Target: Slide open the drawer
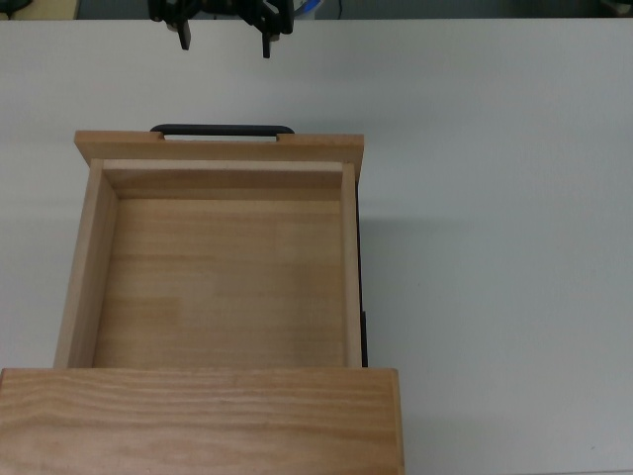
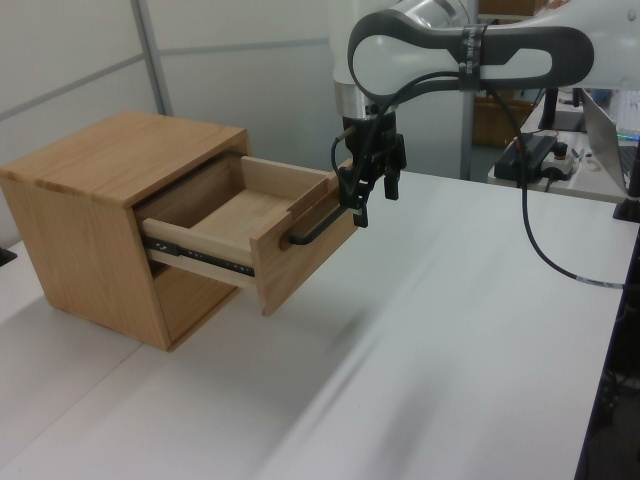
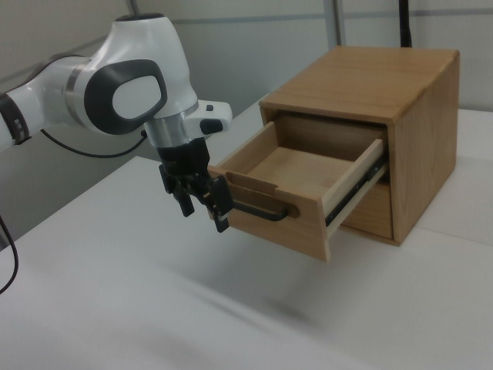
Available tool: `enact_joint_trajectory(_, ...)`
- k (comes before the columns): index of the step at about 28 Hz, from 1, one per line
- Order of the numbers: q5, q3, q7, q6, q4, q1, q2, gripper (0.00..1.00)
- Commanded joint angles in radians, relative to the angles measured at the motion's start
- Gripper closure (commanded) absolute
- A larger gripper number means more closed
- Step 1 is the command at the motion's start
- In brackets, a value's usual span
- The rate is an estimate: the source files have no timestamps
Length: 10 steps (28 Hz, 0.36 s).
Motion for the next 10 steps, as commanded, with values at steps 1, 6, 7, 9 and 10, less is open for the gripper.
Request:
enact_joint_trajectory(1, 0.006, -0.005, -0.015, -0.024, 0.020, 0.000, 0.006, 0.00)
enact_joint_trajectory(6, 0.009, -0.006, -0.018, -0.014, 0.020, -0.011, 0.015, 0.00)
enact_joint_trajectory(7, 0.007, -0.005, -0.021, -0.013, 0.022, -0.012, 0.017, 0.00)
enact_joint_trajectory(9, 0.006, -0.005, -0.023, -0.013, 0.022, -0.014, 0.018, 0.00)
enact_joint_trajectory(10, 0.007, -0.005, -0.024, -0.013, 0.022, -0.014, 0.018, 0.00)
